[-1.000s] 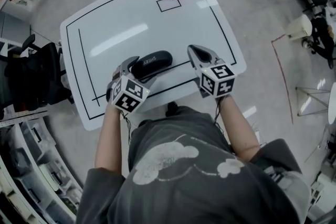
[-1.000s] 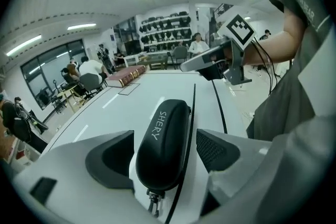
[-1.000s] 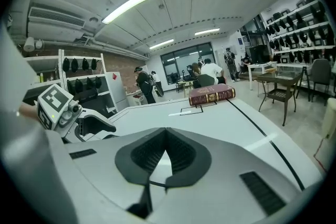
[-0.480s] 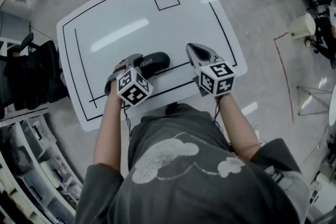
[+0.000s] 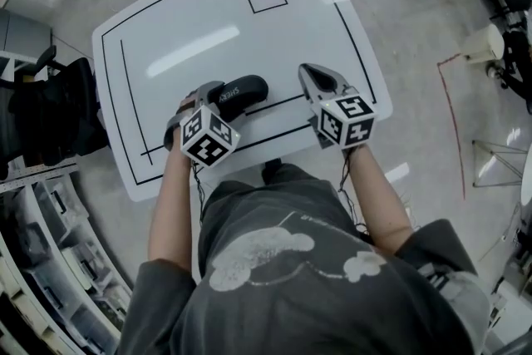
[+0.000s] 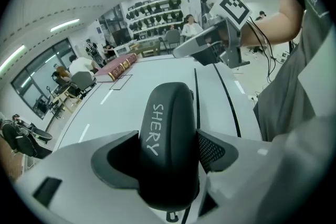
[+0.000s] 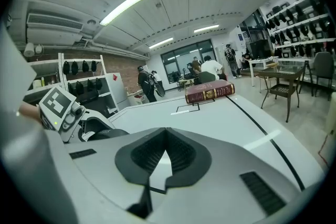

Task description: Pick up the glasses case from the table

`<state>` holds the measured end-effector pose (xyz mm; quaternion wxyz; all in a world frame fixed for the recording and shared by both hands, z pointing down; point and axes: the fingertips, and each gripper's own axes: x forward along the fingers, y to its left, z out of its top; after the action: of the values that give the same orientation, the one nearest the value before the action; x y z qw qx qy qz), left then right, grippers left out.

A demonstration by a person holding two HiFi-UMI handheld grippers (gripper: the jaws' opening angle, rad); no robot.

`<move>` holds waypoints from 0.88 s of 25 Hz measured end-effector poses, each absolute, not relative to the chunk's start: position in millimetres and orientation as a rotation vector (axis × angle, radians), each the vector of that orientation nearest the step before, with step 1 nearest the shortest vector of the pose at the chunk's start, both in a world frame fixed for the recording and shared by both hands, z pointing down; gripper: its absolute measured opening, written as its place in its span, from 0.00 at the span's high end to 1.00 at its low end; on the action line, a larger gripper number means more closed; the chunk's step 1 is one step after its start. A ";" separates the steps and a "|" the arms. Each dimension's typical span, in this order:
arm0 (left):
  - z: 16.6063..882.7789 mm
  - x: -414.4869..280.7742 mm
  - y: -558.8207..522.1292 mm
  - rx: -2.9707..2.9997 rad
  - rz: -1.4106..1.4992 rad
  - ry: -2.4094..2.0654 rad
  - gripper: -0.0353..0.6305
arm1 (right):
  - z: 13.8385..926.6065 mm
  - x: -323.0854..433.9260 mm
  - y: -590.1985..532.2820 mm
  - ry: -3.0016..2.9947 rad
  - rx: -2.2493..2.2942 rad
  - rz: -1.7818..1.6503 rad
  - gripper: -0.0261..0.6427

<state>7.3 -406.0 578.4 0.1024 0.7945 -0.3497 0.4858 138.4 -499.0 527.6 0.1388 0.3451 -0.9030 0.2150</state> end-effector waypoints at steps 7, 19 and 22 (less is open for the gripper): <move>544.6 -4.7 -397.4 2.342 1.308 -1.192 0.45 | 518.7 131.0 -489.2 -2.624 0.972 0.631 0.96; 510.4 -47.0 -351.5 2.334 1.104 -1.349 0.45 | 505.2 99.7 -441.1 -2.629 0.968 0.605 0.96; 503.8 -59.0 -335.1 2.355 1.066 -1.357 0.45 | 497.4 90.2 -422.5 -2.623 0.992 0.582 0.96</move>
<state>-59.0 -335.1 503.8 0.1110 0.8016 -0.4619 0.3629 90.2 -422.5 497.4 0.1381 0.3429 -0.9071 0.2014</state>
